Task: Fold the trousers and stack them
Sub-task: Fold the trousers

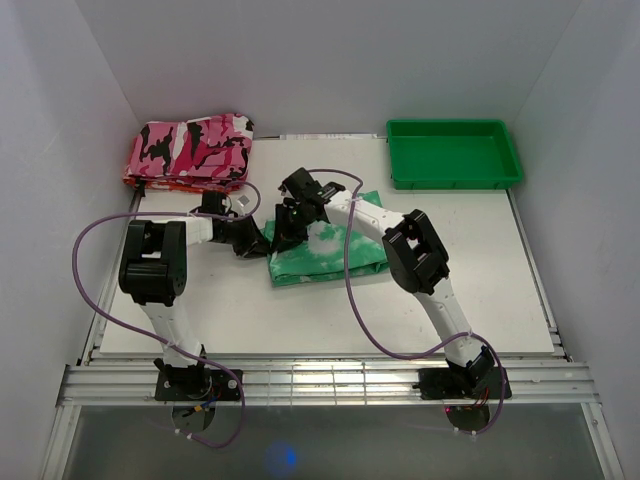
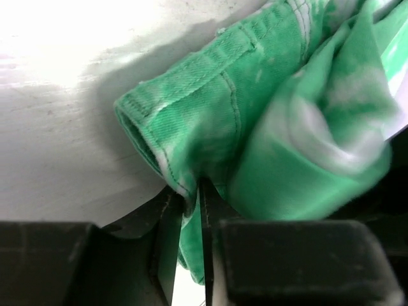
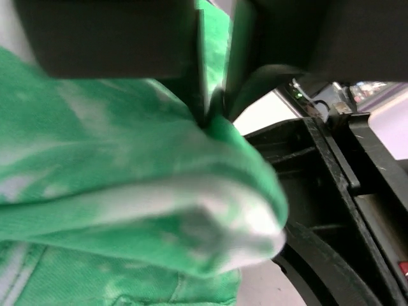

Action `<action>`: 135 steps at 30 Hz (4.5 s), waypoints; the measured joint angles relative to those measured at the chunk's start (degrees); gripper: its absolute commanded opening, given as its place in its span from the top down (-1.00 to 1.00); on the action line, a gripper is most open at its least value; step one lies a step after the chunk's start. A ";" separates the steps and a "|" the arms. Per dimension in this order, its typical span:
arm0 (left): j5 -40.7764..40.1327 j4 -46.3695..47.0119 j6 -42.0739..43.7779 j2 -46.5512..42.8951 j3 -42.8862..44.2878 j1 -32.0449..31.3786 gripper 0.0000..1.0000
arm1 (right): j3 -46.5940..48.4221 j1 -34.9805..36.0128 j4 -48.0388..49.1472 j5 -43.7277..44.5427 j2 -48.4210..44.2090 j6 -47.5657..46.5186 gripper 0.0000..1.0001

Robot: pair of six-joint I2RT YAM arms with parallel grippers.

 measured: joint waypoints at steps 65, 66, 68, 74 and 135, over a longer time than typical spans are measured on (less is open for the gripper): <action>6.73 2.51 -11.67 2.73 3.30 -0.44 0.40 | -27.89 -33.86 17.81 -5.38 -20.90 -17.51 -0.80; 6.88 3.37 -12.35 2.73 2.86 -0.44 0.39 | -31.23 -34.45 18.32 -5.90 -23.82 -15.67 -0.80; 7.41 5.35 -13.92 2.67 1.68 -0.44 0.37 | -38.56 -35.71 17.94 -6.34 -31.06 -12.85 -0.80; 8.44 12.39 -19.52 1.29 -3.58 -0.79 0.39 | -55.32 -37.18 17.44 -8.74 -49.27 -8.15 -0.80; 8.09 18.64 -28.13 -3.10 -12.70 1.49 0.54 | -27.28 -30.08 35.01 -9.77 -7.93 -9.79 0.38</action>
